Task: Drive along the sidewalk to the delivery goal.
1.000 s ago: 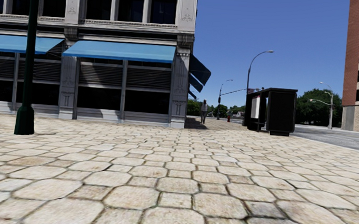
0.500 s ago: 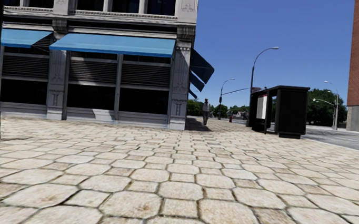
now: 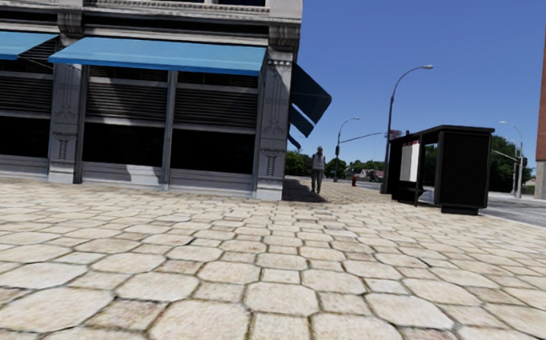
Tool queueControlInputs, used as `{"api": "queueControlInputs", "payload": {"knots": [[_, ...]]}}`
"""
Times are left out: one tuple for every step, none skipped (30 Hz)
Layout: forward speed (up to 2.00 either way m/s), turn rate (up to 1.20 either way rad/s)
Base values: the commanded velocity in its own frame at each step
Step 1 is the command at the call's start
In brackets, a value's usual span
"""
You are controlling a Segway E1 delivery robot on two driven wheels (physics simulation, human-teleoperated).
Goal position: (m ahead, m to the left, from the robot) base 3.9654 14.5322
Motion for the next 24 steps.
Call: {"api": "queueControlInputs", "payload": {"knots": [[1.82, 0.00], [1.82, 0.00], [1.82, 0.00], [1.82, 0.01], [1.81, 0.04], [1.81, 0.08], [1.81, 0.11], [1.81, 0.11], [1.81, 0.13], [1.81, 0.14], [1.81, 0.15], [1.81, 0.15], [1.81, 0.15], [1.81, 0.15], [1.81, 0.15], [1.81, 0.15], [1.81, 0.15], [1.81, 0.15], [1.81, 0.15], [1.81, 0.15], [1.81, 0.15], [1.81, 0.16], [1.81, 0.16], [1.80, 0.18]]}}
